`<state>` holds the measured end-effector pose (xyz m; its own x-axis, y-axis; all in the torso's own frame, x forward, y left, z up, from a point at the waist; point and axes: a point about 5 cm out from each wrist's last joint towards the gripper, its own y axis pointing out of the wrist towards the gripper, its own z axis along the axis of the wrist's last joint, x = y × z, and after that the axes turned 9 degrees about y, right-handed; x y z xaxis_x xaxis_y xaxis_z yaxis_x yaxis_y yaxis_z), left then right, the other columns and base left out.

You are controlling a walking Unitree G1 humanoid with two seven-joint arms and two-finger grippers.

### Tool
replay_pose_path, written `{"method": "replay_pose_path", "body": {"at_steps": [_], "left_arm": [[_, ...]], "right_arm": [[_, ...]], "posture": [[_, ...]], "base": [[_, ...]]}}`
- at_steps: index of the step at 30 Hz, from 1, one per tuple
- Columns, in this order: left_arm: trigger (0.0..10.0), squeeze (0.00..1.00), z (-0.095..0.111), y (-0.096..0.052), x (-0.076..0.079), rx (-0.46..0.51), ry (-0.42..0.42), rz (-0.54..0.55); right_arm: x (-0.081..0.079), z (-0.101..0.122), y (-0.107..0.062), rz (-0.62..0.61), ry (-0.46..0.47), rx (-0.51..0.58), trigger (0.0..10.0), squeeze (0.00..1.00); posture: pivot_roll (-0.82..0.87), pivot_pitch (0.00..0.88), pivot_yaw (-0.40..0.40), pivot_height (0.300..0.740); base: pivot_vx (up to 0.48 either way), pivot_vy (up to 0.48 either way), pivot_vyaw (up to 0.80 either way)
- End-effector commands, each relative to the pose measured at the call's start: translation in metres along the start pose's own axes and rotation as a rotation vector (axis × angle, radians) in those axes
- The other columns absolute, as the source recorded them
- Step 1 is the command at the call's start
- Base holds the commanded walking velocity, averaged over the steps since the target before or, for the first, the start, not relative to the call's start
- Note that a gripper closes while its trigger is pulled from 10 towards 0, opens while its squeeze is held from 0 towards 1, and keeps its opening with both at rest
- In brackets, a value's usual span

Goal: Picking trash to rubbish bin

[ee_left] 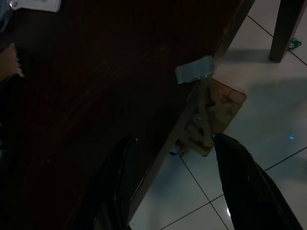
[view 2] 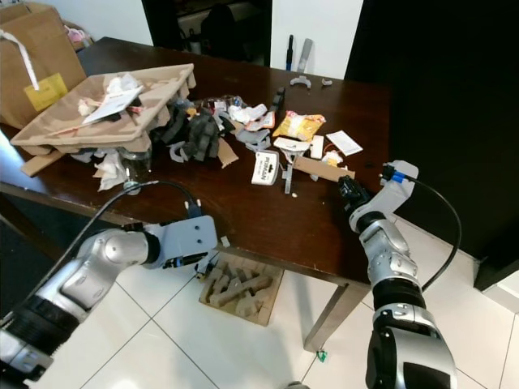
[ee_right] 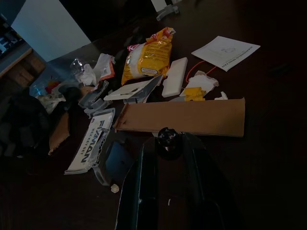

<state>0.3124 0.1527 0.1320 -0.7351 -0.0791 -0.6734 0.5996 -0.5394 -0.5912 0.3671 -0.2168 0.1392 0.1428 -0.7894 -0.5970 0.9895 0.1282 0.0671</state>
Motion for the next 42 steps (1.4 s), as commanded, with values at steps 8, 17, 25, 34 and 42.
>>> {"method": "replay_pose_path", "body": {"at_steps": [8, 17, 25, 34, 42], "left_arm": [[10.0, 0.0, 0.004, 0.009, -0.001, 0.028, 0.019, 0.026], [10.0, 0.0, 0.007, 0.013, -0.005, 0.044, 0.038, 0.051], [10.0, 0.0, 0.012, 0.019, -0.002, 0.088, 0.033, 0.047], [10.0, 0.0, 0.017, 0.023, 0.001, 0.108, 0.038, 0.03], [0.0, 0.0, 0.018, 0.025, 0.002, 0.121, 0.032, 0.011]], "right_arm": [[0.003, 0.0, -0.003, -0.01, 0.0, 0.013, 10.0, 0.0], [0.002, 0.001, -0.003, -0.009, 0.005, 0.02, 10.0, 0.0], [0.003, 0.002, -0.004, -0.009, 0.001, 0.021, 10.0, 0.0], [0.004, 0.004, -0.005, -0.011, -0.005, 0.024, 10.0, 0.0], [0.005, 0.006, -0.007, -0.018, -0.005, 0.032, 10.0, 0.0]], "posture": [[0.07, 0.132, 0.001, 0.74], [0.07, 0.134, 0.003, 0.74], [0.06, 0.13, 0.003, 0.74], [0.05, 0.136, 0.004, 0.74], [0.05, 0.137, 0.009, 0.74]], "base": [[0.0, 0.0, 0.0], [0.0, 0.0, 0.0], [0.0, 0.0, 0.0], [0.0, 0.0, 0.0], [0.0, 0.0, 0.0]]}}
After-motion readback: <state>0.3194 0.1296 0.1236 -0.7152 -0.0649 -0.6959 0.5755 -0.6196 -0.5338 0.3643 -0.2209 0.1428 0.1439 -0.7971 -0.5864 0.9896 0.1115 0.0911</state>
